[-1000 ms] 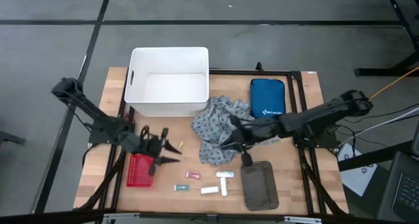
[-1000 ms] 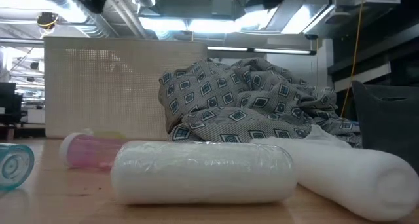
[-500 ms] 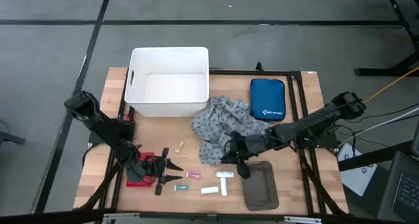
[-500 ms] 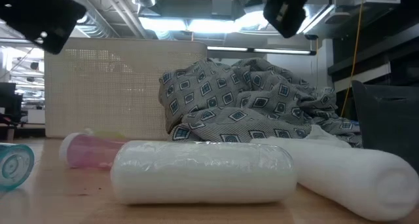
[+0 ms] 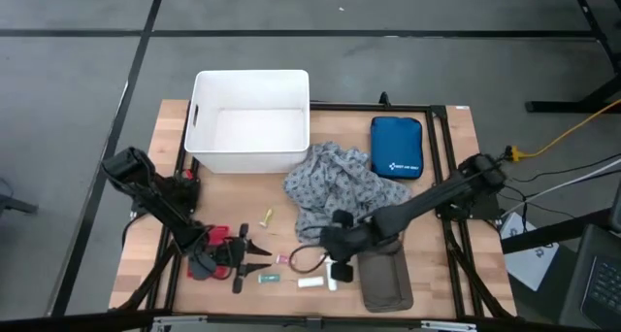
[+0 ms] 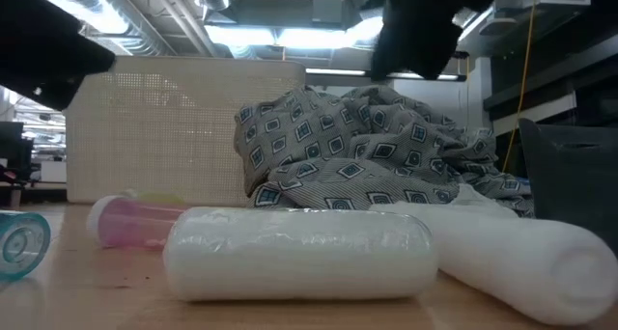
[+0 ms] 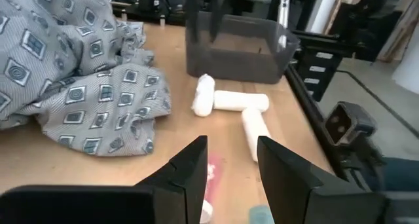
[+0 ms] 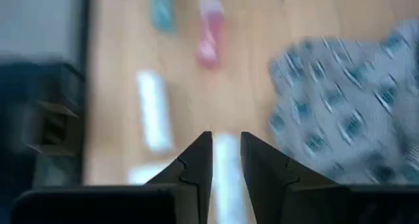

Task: Pick & Place Medicine items
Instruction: Put the top white rolled gauze into the black bin

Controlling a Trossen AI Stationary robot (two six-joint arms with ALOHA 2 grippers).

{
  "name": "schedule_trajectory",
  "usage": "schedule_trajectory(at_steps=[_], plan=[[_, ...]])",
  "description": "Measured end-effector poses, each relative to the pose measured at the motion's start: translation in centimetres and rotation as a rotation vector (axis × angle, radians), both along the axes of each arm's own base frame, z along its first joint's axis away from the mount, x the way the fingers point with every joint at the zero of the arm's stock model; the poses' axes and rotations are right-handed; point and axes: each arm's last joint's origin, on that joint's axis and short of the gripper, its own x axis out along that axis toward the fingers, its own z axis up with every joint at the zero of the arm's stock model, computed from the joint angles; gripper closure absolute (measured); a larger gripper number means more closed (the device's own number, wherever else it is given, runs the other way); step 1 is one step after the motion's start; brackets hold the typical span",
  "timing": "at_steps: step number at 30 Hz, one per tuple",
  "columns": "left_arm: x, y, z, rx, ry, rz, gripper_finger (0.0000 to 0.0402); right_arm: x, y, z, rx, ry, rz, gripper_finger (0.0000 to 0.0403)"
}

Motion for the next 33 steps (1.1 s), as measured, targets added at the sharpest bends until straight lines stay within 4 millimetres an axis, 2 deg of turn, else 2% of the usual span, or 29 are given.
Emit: schedule_trajectory(at_steps=[4, 13, 19, 27, 33], plan=[[-0.5, -0.5, 0.1, 0.009, -0.014, -0.007, 0.0272, 1.2, 1.2, -0.1, -0.077, 0.146, 0.022, 0.0320], [-1.1, -1.0, 0.2, 0.013, -0.023, -0.018, 0.0272, 1.9, 4.0, -3.0, -0.038, 0.304, 0.092, 0.0320], [-1.1, -0.9, 0.2, 0.023, -0.026, -0.005, 0.0272, 1.3, 3.6, -4.2, -0.111, 0.402, 0.065, 0.0320], [-1.1, -0.9, 0.2, 0.026, -0.025, -0.004, 0.0272, 1.7, 3.1, -4.2, -0.118, 0.395, 0.050, 0.0319], [-1.1, -1.0, 0.2, 0.025, -0.023, -0.011, 0.0272, 1.8, 2.9, -4.2, -0.139, 0.375, 0.036, 0.0280]])
